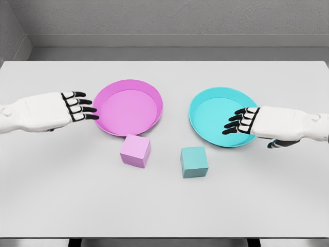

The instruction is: Place the blocks in the corresponding plates according to their colors

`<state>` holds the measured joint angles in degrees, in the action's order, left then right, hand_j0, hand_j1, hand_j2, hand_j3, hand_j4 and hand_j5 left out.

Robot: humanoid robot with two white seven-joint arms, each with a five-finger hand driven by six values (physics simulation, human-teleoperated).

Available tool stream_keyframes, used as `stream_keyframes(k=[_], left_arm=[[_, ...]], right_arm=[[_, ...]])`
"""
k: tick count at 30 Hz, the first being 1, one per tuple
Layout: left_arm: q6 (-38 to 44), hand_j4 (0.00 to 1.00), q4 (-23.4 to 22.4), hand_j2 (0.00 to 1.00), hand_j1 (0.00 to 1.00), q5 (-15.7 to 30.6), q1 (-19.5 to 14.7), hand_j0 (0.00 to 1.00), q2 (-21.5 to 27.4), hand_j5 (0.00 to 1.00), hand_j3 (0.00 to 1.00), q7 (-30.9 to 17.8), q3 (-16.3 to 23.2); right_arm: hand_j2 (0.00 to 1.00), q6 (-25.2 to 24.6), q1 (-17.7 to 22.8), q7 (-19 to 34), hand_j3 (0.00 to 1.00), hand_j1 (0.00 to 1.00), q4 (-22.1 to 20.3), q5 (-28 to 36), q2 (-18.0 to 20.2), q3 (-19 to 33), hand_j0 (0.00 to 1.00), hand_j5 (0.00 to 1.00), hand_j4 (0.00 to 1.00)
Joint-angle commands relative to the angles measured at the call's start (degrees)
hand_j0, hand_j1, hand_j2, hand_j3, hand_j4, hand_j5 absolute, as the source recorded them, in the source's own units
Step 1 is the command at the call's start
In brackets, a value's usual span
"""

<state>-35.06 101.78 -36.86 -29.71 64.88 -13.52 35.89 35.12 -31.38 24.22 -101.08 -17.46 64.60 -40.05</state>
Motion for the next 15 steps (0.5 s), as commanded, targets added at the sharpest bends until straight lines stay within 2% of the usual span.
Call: stream_keyframes(k=[1,5,7,9,11,13,15], left_arm=[[0.06,1.00,0.08,1.00,1.00,0.39,0.00,1.00,0.16,1.00,1.00,-0.02,0.67],[0.06,1.00,0.08,1.00,1.00,0.30,0.00,1.00,-0.11,1.00,1.00,-0.02,0.94],[0.06,1.00,0.08,1.00,1.00,0.21,-0.09,1.00,-0.72,1.00,1.00,-0.11,0.94],[0.06,1.00,0.08,1.00,1.00,0.12,-0.09,1.00,-2.30,1.00,1.00,-0.11,1.11],[0.06,1.00,0.08,1.00,1.00,0.04,-0.18,1.00,-3.80,1.00,1.00,-0.46,1.37],[0.06,1.00,0.17,1.00,1.00,0.04,-0.35,1.00,-4.94,1.00,1.00,-0.90,1.37],[0.06,1.00,0.17,1.00,1.00,0.04,-0.53,1.00,-5.82,1.00,1.00,-0.98,1.81]], right_arm=[[1.00,-0.12,0.00,-0.05,1.00,1.00,0.01,0.23,0.08,0.06,1.00,1.00,1.00],[1.00,-0.12,0.00,-0.05,1.00,1.00,-0.08,0.23,0.00,0.06,1.00,1.00,1.00],[1.00,-0.12,-0.44,-0.22,1.00,1.00,-0.08,-0.82,-1.50,-0.73,1.00,1.00,1.00],[1.00,-0.12,-1.05,-0.14,1.00,1.00,-0.08,-6.09,-4.92,-1.34,1.00,1.00,1.00],[1.00,-0.12,-1.67,-0.22,1.00,1.00,0.09,-10.22,-7.03,-4.24,1.00,1.00,1.00],[1.00,-0.12,-1.67,-0.31,1.00,1.00,1.15,-13.30,-8.62,-5.03,1.00,1.00,1.00],[1.00,-0.12,-1.76,-0.40,1.00,1.00,2.73,-13.57,-9.85,-5.03,1.00,1.00,1.00]])
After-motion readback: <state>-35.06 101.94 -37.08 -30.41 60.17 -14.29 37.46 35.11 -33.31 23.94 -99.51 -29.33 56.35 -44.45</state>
